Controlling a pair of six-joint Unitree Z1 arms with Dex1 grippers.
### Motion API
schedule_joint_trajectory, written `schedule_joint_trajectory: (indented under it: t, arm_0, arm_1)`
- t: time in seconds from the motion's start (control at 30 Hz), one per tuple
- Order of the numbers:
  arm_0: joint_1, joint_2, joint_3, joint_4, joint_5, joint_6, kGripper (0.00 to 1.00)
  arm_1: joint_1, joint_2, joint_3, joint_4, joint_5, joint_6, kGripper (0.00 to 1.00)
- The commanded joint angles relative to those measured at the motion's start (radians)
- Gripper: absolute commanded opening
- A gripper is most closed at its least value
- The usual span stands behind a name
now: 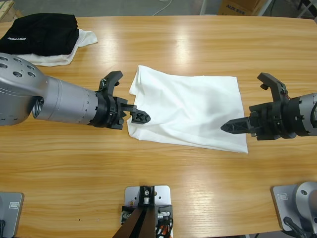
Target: Fold clothes
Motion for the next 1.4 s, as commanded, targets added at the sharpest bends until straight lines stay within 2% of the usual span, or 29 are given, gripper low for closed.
schedule_joint_trajectory:
  t: [0.03, 0.43, 0.77, 0.9, 1.07, 1.17, 1.4]
  arm_0:
    - [-0.004, 0.005, 0.038, -0.012, -0.036, 0.019, 0.895]
    - [-0.004, 0.109, 0.047, -0.074, -0.102, 0.091, 0.898]
    - [-0.016, 0.069, 0.110, -0.083, -0.097, 0.088, 0.935]
    - [-0.018, 0.074, 0.146, -0.131, -0.074, 0.068, 1.000]
    - [-0.018, 0.069, 0.109, -0.166, -0.055, 0.051, 1.000]
    - [-0.018, 0.027, 0.093, -0.118, -0.045, 0.055, 1.000]
    - [-0.008, -0.042, 0.022, 0.100, -0.038, 0.081, 1.000]
  arm_1:
    - [-0.012, -0.008, 0.040, -0.018, 0.006, 0.011, 0.734]
    - [-0.012, -0.013, 0.041, -0.018, 0.005, 0.011, 0.734]
    - [-0.012, -0.003, 0.041, -0.020, 0.003, 0.011, 0.734]
    - [-0.012, -0.009, 0.041, -0.020, 0.006, 0.011, 0.734]
    - [-0.012, -0.004, 0.041, -0.020, 0.006, 0.012, 0.734]
    - [-0.012, 0.001, 0.041, -0.020, 0.006, 0.012, 0.734]
    - [-0.012, -0.006, 0.036, -0.017, 0.001, 0.034, 0.734]
